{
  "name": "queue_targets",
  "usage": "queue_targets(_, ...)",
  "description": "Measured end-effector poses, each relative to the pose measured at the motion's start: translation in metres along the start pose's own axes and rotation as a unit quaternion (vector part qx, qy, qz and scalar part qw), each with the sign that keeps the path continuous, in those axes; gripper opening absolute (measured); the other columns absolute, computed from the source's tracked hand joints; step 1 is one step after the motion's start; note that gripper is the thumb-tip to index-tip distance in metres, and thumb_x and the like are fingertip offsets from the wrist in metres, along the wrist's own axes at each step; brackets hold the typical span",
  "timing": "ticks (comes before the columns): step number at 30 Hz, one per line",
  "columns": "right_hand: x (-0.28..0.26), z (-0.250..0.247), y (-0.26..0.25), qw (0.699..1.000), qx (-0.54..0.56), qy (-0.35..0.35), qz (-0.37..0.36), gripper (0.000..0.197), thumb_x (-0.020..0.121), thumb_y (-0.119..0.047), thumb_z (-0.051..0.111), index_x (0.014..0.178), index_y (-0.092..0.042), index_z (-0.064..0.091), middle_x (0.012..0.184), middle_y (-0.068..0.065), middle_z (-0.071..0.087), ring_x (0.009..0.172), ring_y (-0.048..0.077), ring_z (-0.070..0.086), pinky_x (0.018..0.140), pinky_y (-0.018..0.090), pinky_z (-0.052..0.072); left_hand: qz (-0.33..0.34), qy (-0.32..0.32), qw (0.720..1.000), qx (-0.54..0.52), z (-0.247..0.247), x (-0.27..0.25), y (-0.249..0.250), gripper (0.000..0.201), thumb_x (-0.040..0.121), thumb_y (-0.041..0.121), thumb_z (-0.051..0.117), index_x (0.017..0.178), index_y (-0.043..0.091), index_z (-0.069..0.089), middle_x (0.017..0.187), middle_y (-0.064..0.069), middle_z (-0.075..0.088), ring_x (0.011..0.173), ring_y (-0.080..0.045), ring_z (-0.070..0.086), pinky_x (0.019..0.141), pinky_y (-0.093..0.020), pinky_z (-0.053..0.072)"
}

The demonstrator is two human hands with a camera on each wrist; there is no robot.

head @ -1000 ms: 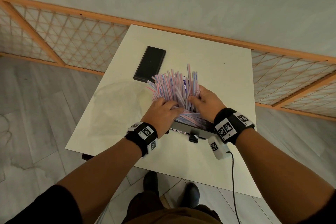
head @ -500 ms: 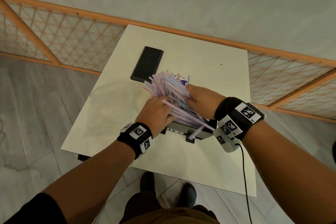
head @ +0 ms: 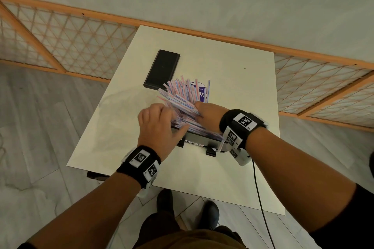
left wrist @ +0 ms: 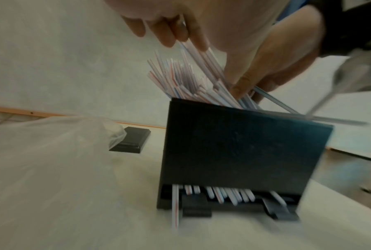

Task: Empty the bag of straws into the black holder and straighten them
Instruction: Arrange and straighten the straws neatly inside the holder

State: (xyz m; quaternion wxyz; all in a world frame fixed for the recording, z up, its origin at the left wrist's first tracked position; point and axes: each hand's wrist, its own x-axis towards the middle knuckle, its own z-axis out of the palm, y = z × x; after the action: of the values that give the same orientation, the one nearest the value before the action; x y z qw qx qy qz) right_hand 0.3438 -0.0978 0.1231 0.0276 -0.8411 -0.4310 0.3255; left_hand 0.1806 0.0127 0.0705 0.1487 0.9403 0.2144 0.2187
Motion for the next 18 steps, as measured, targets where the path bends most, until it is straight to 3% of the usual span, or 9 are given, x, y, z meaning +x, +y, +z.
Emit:
queue_targets(3, 0.003, 0.001, 0.0, 1.0, -0.004, -0.006, 0.007, 0.017, 0.103, -0.025, 0.046, 0.117, -0.015, 0.042, 0.098, 0.005, 0.055, 0.086, 0.026, 0.058, 0.078, 0.035, 0.048, 0.063, -0.011, 0.997, -0.033, 0.002, -0.031, 0.009, 0.043, 0.075, 0.046, 0.079, 0.097, 0.017, 0.056, 0.098, -0.003, 0.054, 0.091, -0.027, 0.053, 0.085, -0.04, 0.038)
queue_targets(6, 0.004, -0.001, -0.002, 1.0, -0.007, -0.016, 0.014, 0.026, 0.103, -0.024, 0.047, 0.125, -0.012, 0.043, 0.097, 0.006, 0.054, 0.086, 0.027, 0.057, 0.076, 0.034, 0.046, 0.123, -0.14, 0.98, -0.071, 0.01, -0.053, 0.031, 0.053, 0.079, 0.055, 0.073, 0.112, 0.016, 0.059, 0.092, 0.004, 0.056, 0.083, -0.021, 0.057, 0.083, -0.041, 0.047)
queue_targets(9, 0.005, -0.002, -0.002, 0.999, -0.014, -0.026, 0.022, 0.031, 0.103, -0.026, 0.048, 0.129, -0.011, 0.043, 0.097, 0.006, 0.056, 0.086, 0.026, 0.058, 0.077, 0.034, 0.047, 0.018, -0.304, 0.943, -0.134, 0.014, -0.057, 0.065, 0.071, 0.079, 0.071, 0.068, 0.127, 0.023, 0.049, 0.088, 0.013, 0.059, 0.08, -0.012, 0.06, 0.082, -0.033, 0.048)
queue_targets(11, 0.004, -0.001, -0.001, 0.999, -0.022, -0.032, 0.032, 0.029, 0.102, -0.027, 0.048, 0.127, -0.013, 0.043, 0.099, 0.007, 0.06, 0.086, 0.027, 0.061, 0.078, 0.037, 0.052, -0.069, -0.344, 0.92, -0.177, 0.024, -0.055, 0.085, 0.074, 0.076, 0.076, 0.068, 0.126, 0.028, 0.042, 0.087, 0.011, 0.062, 0.081, -0.01, 0.062, 0.078, -0.031, 0.051)
queue_targets(13, 0.002, 0.003, -0.001, 0.998, -0.027, -0.025, 0.044, 0.023, 0.102, -0.025, 0.048, 0.122, -0.013, 0.043, 0.098, 0.008, 0.06, 0.084, 0.026, 0.06, 0.072, 0.034, 0.048, -0.138, -0.344, 0.901, -0.225, 0.034, -0.047, 0.099, 0.073, 0.076, 0.073, 0.069, 0.126, 0.029, 0.04, 0.098, 0.009, 0.068, 0.09, -0.013, 0.067, 0.084, -0.034, 0.055)
queue_targets(15, -0.001, 0.006, -0.003, 0.998, -0.024, -0.021, 0.057, 0.027, 0.103, -0.019, 0.048, 0.127, -0.008, 0.044, 0.105, 0.01, 0.059, 0.084, 0.023, 0.055, 0.071, 0.032, 0.042, -0.18, -0.326, 0.89, -0.261, 0.041, -0.037, 0.108, 0.061, 0.08, 0.06, 0.072, 0.126, 0.03, 0.046, 0.113, 0.01, 0.07, 0.099, -0.014, 0.07, 0.089, -0.036, 0.057)
queue_targets(18, -0.001, 0.009, -0.004, 0.997, -0.012, -0.029, 0.073, 0.033, 0.104, -0.022, 0.048, 0.131, -0.004, 0.042, 0.116, 0.014, 0.061, 0.086, 0.023, 0.056, 0.07, 0.031, 0.045, -0.18, -0.313, 0.901, -0.24, 0.046, -0.023, 0.116, 0.019, 0.094, 0.035, 0.064, 0.105, 0.02, 0.067, 0.103, 0.003, 0.075, 0.096, -0.017, 0.071, 0.086, -0.036, 0.058)
